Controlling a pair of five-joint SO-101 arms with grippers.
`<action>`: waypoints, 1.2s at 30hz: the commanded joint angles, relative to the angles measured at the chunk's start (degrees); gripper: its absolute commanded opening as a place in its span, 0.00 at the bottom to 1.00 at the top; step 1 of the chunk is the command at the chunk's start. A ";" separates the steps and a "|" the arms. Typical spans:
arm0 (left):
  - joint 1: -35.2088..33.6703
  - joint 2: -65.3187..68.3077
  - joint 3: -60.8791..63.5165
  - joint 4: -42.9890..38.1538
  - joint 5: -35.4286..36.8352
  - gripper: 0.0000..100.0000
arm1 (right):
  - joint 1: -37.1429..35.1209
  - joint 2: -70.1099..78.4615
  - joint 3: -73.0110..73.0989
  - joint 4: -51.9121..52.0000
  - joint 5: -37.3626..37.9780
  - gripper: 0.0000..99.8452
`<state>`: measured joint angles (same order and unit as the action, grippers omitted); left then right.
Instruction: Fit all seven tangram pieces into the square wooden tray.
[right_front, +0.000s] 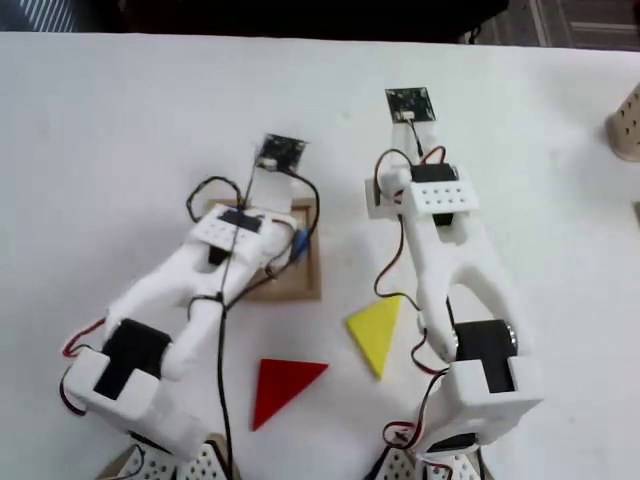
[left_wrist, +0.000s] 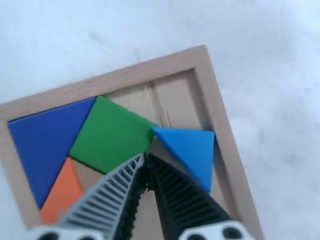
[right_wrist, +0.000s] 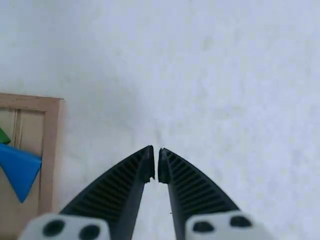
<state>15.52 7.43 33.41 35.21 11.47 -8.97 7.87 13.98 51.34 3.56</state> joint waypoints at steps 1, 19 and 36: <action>-5.23 -5.93 -0.35 0.62 0.18 0.02 | 0.57 -0.75 -3.08 -0.04 0.00 0.02; 10.77 -13.05 12.31 -11.78 0.70 0.02 | 0.48 -0.22 -3.08 -0.84 0.00 0.02; 7.16 1.01 1.49 -9.58 5.10 0.02 | 0.48 -0.13 -2.99 -0.66 -0.44 0.02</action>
<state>25.27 6.11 41.14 22.81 14.37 -8.97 8.40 13.98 51.34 3.56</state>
